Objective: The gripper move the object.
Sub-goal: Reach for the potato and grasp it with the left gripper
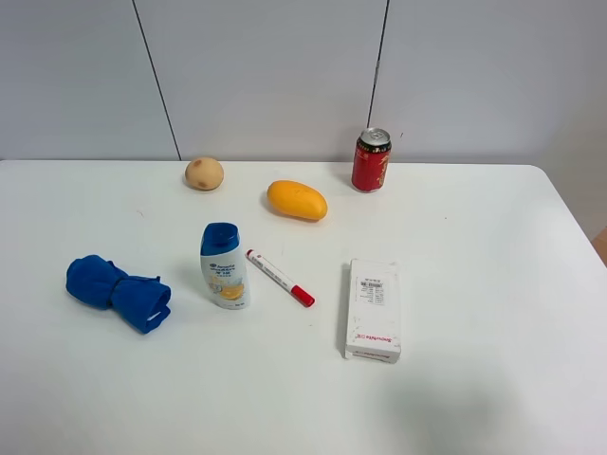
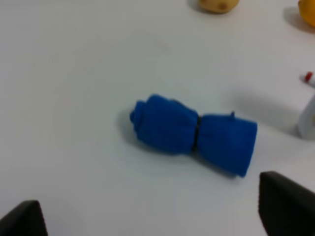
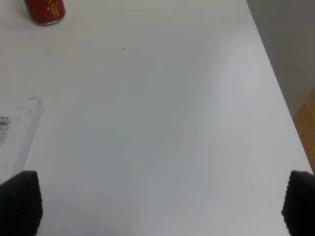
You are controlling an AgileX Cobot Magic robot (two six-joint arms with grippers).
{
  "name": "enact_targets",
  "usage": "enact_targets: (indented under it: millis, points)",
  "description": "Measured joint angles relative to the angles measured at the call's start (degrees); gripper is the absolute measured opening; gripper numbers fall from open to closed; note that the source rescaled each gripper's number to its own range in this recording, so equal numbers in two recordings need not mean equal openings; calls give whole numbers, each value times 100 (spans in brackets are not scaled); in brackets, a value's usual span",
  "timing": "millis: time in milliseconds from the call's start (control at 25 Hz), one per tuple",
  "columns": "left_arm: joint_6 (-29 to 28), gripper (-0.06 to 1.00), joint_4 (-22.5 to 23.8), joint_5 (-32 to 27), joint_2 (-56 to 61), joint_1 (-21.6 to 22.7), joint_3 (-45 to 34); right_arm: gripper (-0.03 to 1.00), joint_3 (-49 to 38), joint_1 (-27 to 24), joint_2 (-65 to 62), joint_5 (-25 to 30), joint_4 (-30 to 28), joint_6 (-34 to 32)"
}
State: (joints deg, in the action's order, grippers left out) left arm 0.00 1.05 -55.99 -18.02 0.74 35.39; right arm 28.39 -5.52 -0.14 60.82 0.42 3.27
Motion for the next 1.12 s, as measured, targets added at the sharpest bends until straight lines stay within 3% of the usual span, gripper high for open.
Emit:
enact_targets:
  millis: [400, 600, 920, 1120]
  points:
    - [0, 84, -18, 515, -2890, 0, 1720, 100, 0, 0, 0, 0, 0, 0]
    - [32, 84, -375, 593, -4353, -17, 2209, 100, 0, 0, 0, 0, 0, 0]
    - [115, 84, -580, 745, -5997, -929, 3330, 100, 0, 0, 0, 0, 0, 0]
    - [120, 84, -772, 758, -6948, -1068, 4100, 100, 0, 0, 0, 0, 0, 0]
